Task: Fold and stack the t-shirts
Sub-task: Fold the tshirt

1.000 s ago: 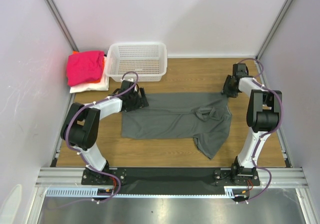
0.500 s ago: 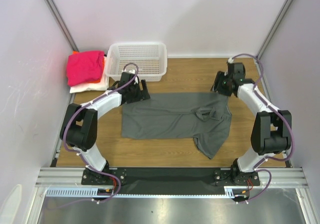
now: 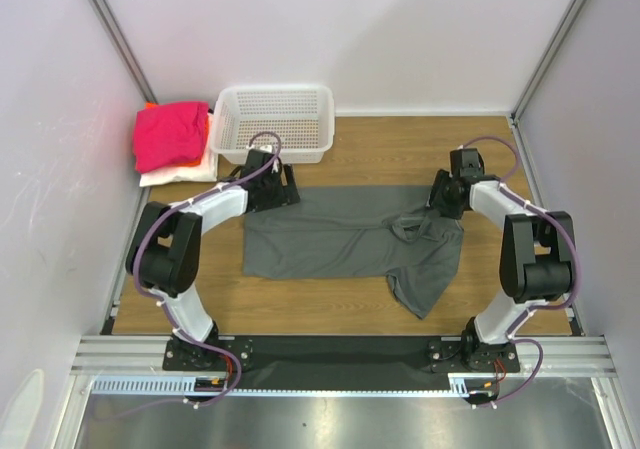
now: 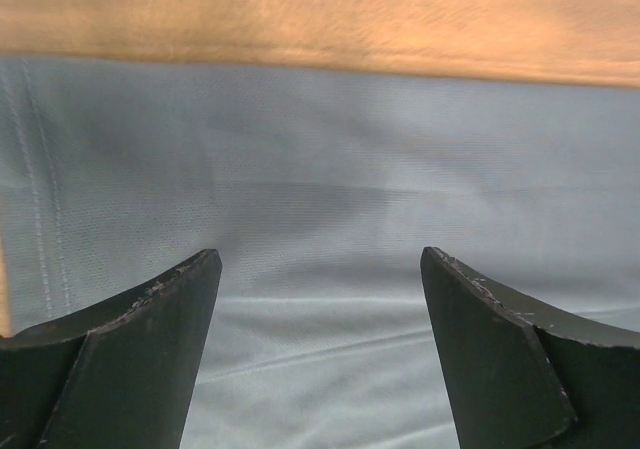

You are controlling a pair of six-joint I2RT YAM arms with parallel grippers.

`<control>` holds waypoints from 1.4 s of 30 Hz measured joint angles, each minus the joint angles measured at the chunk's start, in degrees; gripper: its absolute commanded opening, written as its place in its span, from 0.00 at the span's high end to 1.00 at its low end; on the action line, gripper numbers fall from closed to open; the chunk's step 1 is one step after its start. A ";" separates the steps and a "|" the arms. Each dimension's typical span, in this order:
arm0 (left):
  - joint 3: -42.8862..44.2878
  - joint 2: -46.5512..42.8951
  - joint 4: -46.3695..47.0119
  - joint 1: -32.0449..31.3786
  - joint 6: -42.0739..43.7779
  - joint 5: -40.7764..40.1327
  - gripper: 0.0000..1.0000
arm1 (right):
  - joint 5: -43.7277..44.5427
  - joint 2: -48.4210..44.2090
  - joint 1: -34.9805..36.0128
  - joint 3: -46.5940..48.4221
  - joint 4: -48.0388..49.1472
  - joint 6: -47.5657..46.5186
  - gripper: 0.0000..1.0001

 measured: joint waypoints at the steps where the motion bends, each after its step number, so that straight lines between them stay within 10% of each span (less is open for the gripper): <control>1: -0.31 0.59 0.33 0.00 -0.11 0.02 0.13 | 0.13 0.52 -0.02 -0.02 0.44 0.04 0.49; 26: -3.56 2.08 3.65 1.05 -1.03 -0.37 0.13 | 0.57 -2.32 -4.74 -5.73 1.60 -1.09 0.46; 36: -3.54 0.68 2.16 1.09 1.64 0.20 0.11 | -7.15 -11.41 -1.79 -3.04 2.60 -3.02 0.02; 42: -3.04 -1.46 1.42 0.44 3.15 1.31 0.09 | -11.19 -9.57 -1.68 -7.67 3.89 -3.21 0.00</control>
